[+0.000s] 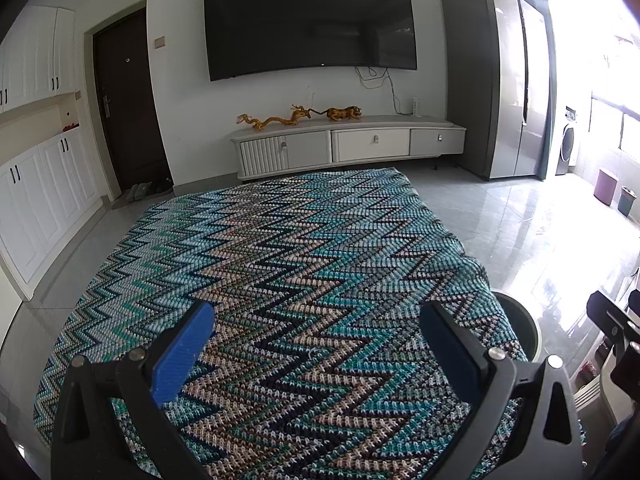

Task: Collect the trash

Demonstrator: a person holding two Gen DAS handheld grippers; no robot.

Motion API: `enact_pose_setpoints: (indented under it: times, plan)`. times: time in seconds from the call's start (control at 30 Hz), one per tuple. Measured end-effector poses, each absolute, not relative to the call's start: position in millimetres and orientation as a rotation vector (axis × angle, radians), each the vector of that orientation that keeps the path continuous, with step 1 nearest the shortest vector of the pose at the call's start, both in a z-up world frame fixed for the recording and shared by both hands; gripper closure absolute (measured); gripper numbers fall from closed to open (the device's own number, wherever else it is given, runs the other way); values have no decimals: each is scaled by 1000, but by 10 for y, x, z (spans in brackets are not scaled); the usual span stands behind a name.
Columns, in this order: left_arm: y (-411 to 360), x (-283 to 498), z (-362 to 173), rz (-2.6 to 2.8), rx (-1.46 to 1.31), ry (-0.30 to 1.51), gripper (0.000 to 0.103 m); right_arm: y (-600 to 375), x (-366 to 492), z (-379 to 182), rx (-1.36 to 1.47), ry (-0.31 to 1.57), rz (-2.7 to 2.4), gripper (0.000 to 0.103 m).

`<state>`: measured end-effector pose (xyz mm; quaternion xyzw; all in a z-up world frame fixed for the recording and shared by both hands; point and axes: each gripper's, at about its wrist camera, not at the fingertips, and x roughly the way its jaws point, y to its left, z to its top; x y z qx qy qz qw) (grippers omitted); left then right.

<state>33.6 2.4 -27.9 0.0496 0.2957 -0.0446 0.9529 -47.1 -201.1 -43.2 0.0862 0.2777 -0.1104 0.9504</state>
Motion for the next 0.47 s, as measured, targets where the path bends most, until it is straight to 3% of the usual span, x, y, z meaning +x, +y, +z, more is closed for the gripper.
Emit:
enact_pose_setpoints:
  times: [0.47]
  plan:
    - [48,346,-276,-89,94,603,0,-2012,-477,-424,176,562,-228,0]
